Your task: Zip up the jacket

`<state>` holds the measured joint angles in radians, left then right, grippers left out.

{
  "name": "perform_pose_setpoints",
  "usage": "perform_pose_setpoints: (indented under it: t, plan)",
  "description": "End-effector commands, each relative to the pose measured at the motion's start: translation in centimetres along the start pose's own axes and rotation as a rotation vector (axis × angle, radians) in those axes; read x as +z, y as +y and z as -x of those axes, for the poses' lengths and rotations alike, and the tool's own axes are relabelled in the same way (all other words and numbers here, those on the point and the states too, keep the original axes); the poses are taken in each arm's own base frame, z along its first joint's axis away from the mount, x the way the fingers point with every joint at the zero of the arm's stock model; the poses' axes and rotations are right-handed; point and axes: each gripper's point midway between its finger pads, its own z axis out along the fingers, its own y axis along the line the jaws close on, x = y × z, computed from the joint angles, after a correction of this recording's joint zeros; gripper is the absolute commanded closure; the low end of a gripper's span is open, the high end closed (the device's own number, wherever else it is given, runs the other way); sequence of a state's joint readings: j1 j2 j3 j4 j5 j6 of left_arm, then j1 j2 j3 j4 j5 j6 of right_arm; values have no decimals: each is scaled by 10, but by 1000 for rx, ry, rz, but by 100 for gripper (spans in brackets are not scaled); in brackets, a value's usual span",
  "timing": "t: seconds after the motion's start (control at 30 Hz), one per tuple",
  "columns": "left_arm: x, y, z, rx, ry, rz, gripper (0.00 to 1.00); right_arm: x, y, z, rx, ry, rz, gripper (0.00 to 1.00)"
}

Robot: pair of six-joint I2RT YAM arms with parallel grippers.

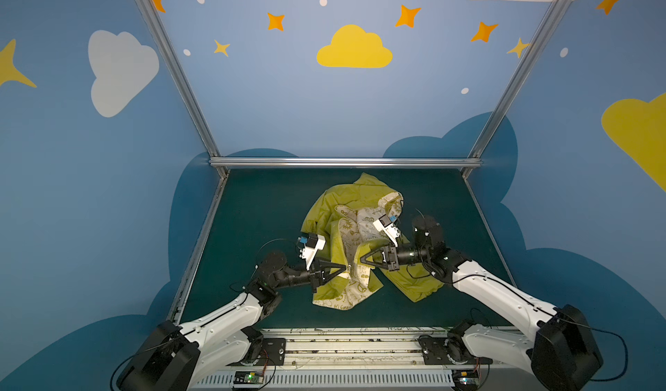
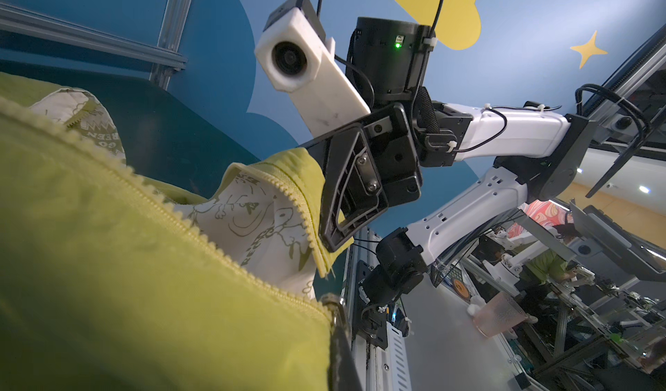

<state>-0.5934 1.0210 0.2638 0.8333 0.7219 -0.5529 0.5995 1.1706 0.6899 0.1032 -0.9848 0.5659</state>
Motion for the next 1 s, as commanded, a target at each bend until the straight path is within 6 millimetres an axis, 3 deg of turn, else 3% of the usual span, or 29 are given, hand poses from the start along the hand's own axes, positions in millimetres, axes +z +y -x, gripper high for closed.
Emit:
perform_pose_setpoints:
  t: [0.0,0.97]
  plan:
    - [1,-2,10,41,-21,-2,97,2,11,12,-41,-12,27,100]
    - [-1,4,13,29,-38,39,97,11,10,15,-42,-13,27,100]
